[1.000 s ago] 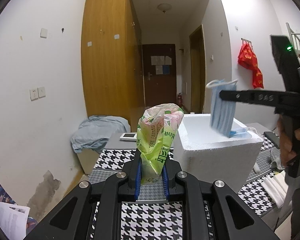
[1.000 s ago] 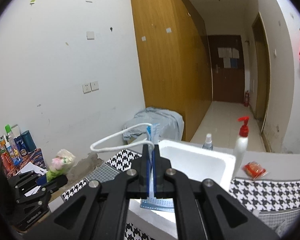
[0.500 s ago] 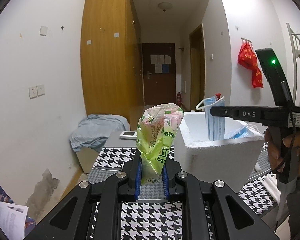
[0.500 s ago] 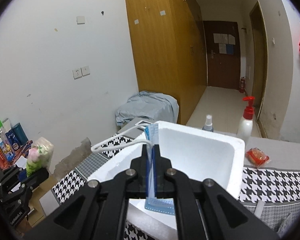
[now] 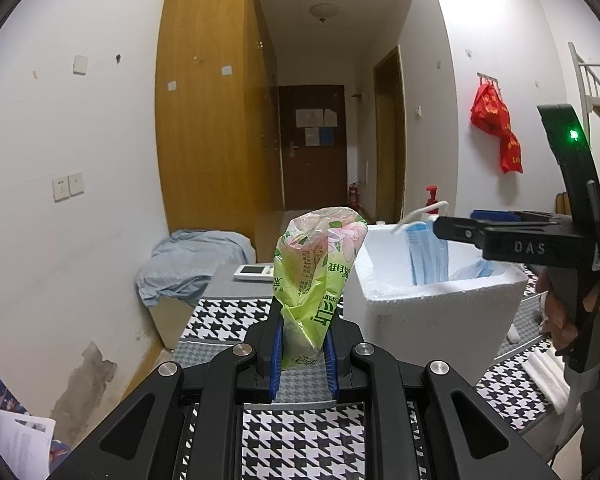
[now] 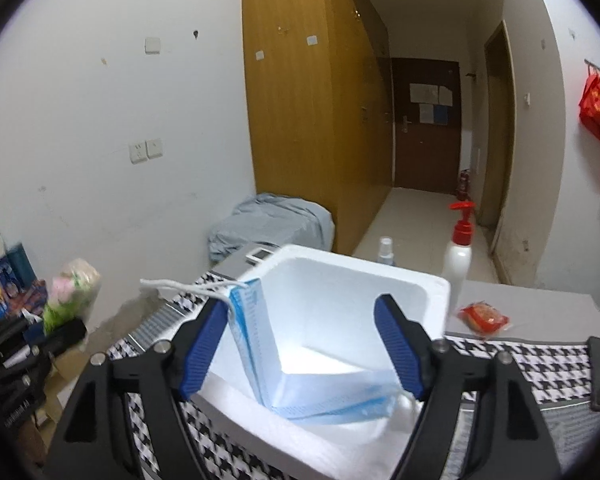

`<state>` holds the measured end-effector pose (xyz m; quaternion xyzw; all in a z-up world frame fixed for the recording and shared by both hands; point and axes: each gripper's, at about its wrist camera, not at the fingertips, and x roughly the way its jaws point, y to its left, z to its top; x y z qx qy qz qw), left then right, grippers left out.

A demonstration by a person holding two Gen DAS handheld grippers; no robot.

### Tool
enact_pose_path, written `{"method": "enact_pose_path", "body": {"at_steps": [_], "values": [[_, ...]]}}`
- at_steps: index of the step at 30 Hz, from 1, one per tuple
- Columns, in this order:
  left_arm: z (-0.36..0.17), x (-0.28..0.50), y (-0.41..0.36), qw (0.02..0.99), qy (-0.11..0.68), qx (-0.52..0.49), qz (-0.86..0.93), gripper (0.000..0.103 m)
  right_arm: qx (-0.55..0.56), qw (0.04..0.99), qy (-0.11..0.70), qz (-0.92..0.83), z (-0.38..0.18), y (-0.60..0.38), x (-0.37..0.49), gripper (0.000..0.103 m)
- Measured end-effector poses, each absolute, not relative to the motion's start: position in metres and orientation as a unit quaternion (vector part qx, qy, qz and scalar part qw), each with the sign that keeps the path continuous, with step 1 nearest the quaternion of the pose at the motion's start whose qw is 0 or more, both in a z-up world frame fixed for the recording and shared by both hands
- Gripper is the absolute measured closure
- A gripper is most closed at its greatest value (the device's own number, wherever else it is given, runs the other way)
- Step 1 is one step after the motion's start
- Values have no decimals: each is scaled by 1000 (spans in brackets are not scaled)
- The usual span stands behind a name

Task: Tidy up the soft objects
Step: 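Lower the mask into the foam box and open the right gripper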

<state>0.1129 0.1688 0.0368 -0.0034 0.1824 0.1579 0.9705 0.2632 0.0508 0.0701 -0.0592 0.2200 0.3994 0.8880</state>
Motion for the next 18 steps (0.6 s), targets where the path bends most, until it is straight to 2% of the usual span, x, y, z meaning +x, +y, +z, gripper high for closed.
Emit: {"method": "enact_pose_path", "body": {"at_steps": [18], "values": [[40, 120, 149, 977, 187, 4, 104, 84, -75, 880, 234, 407, 67, 22, 255, 23]]}}
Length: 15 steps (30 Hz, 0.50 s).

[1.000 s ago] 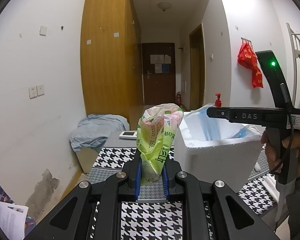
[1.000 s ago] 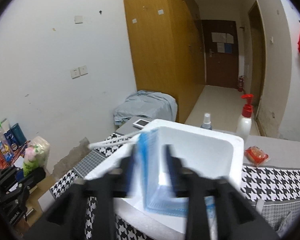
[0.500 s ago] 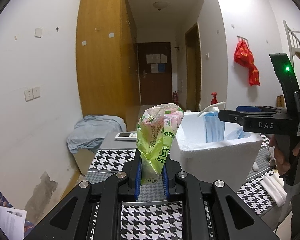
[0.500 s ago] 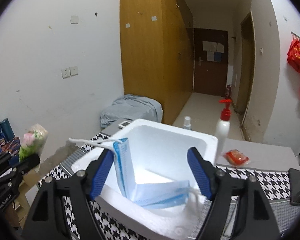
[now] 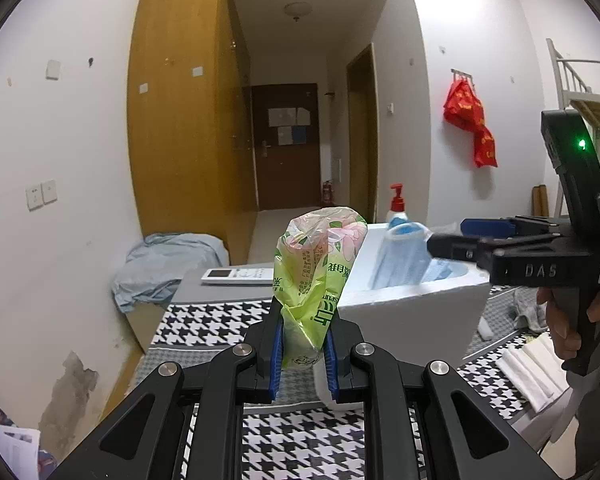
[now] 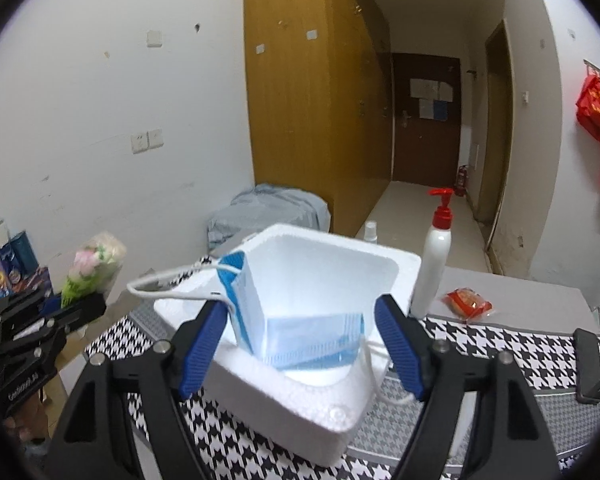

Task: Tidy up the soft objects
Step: 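Lower the mask into the foam box and open the right gripper, then carry the green snack bag over the foam box with the left gripper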

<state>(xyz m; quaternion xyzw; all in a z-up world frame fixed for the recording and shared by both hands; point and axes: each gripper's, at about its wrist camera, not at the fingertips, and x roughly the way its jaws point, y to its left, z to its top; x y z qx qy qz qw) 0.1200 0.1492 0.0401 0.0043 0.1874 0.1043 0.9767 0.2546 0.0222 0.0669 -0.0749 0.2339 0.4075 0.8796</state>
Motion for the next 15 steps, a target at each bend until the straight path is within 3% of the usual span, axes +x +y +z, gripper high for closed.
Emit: {"method": "enact_pose_path", "body": {"at_steps": [15], "values": [[48, 141, 135, 979, 193, 11, 66, 84, -67, 891, 220, 390, 67, -13, 242, 23]]}}
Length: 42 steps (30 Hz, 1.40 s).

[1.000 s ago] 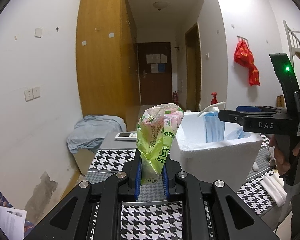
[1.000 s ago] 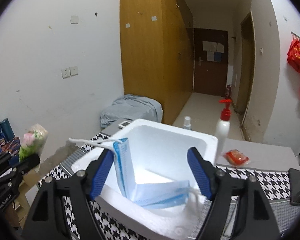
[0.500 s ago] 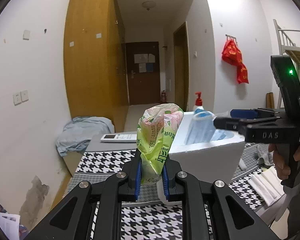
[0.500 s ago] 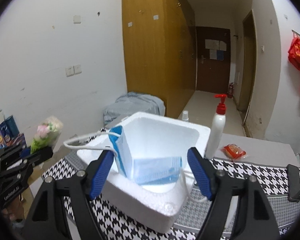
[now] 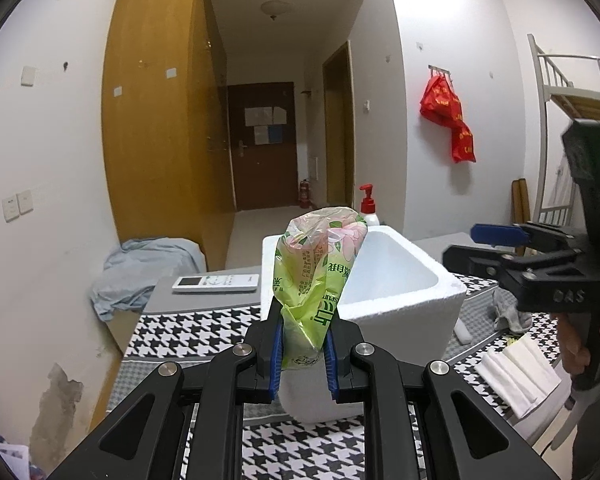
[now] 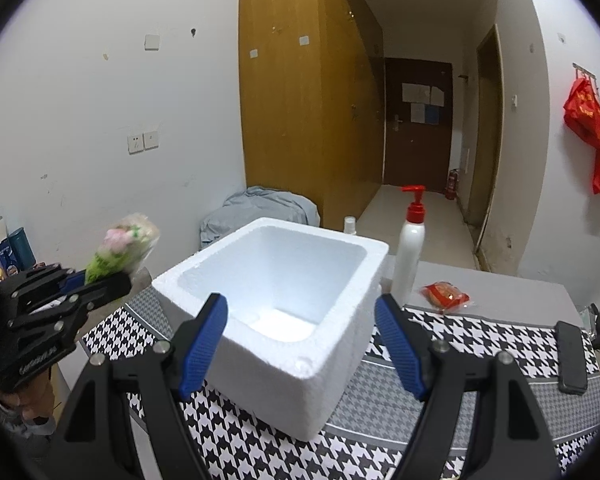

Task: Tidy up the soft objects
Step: 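Carry the green snack bag over the foam box with the left gripper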

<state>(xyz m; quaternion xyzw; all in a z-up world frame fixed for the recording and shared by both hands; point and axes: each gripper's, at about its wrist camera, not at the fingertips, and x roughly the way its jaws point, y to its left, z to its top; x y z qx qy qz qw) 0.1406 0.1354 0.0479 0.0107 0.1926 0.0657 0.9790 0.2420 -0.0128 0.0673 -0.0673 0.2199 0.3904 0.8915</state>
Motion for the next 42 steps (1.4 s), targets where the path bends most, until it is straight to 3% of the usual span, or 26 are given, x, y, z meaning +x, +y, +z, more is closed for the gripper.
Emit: {"method": "enact_pose_path", "body": {"at_steps": [3, 5, 10, 42], "values": [[51, 146, 133, 979, 191, 15, 62, 84, -56, 896, 217, 384, 66, -23, 240, 22], [54, 149, 132, 980, 190, 18, 61, 84, -44, 900, 214, 376, 66, -31, 240, 13], [57, 160, 132, 980, 190, 18, 56, 84, -20, 911, 200, 359, 68, -49, 237, 0], [50, 240, 121, 971, 237, -7, 21, 83, -22, 933, 189, 305, 55, -102, 208, 0]]}}
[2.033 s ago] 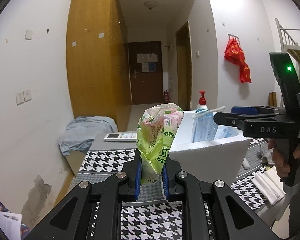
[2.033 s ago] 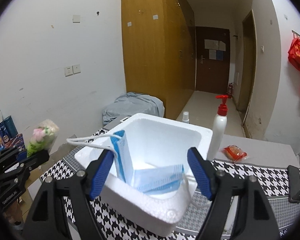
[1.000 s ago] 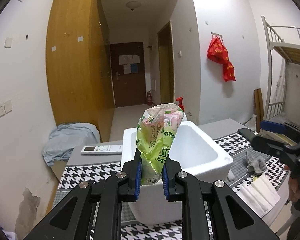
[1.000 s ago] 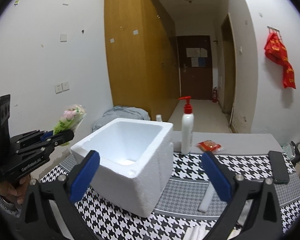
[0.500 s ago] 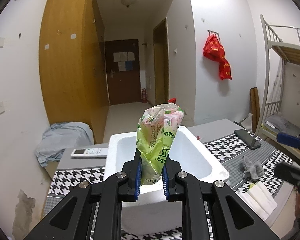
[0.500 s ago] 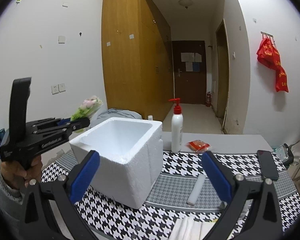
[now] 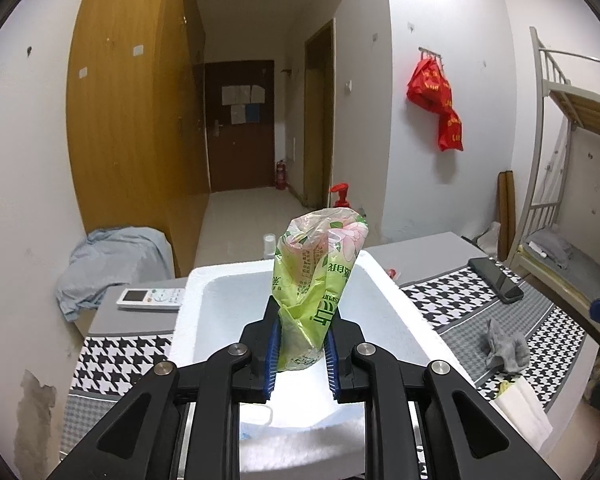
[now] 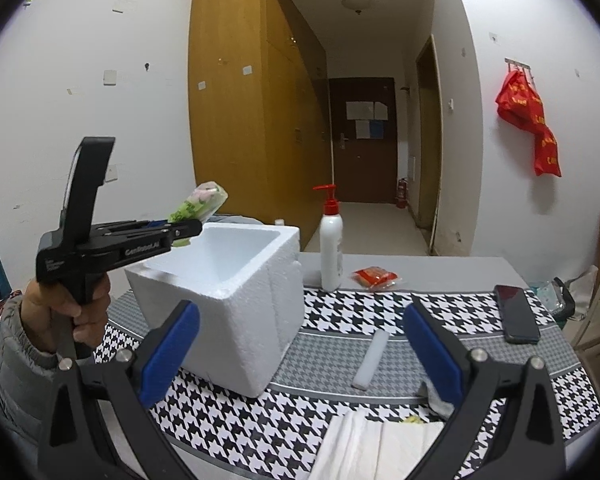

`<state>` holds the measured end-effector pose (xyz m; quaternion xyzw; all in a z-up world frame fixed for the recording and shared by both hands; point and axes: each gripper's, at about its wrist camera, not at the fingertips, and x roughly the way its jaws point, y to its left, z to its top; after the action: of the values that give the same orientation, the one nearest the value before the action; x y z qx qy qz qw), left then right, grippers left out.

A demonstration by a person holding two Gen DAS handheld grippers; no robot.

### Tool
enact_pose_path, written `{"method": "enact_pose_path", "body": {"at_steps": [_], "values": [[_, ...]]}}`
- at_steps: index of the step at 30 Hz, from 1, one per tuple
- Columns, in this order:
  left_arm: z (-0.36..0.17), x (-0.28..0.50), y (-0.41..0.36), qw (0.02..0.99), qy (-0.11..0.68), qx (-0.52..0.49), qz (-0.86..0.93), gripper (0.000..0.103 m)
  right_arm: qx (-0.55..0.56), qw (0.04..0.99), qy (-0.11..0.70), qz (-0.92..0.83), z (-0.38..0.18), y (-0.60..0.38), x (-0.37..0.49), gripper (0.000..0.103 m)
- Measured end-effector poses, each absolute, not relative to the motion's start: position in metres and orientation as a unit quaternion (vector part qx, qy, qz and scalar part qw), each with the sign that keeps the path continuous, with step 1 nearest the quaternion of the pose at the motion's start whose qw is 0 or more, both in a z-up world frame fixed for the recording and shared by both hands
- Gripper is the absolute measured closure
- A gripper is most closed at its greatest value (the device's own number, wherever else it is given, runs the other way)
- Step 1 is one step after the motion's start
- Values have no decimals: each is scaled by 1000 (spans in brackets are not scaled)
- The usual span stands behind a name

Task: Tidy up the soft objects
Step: 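Carry the green snack bag over the foam box with the left gripper, then open the left gripper to drop the snack bag into the box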

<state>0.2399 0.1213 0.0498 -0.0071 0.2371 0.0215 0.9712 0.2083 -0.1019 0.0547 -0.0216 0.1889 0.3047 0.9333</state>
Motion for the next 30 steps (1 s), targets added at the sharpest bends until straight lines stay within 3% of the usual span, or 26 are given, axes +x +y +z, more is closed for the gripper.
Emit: {"method": "enact_pose_path", "body": {"at_steps": [7, 12, 17, 30], "values": [[43, 253, 119, 968, 249, -6, 28, 73, -16, 936, 187, 298, 54, -113, 207, 0], [42, 256, 116, 970, 242, -2, 32, 49, -15, 936, 189, 297, 50, -117, 207, 0], [41, 254, 113, 971, 236, 1, 24, 32, -10, 937, 190, 295, 50, -122, 210, 0], [46, 233, 109, 978, 207, -12, 25, 20, -4, 934, 190, 301, 45, -128, 211, 0]]}}
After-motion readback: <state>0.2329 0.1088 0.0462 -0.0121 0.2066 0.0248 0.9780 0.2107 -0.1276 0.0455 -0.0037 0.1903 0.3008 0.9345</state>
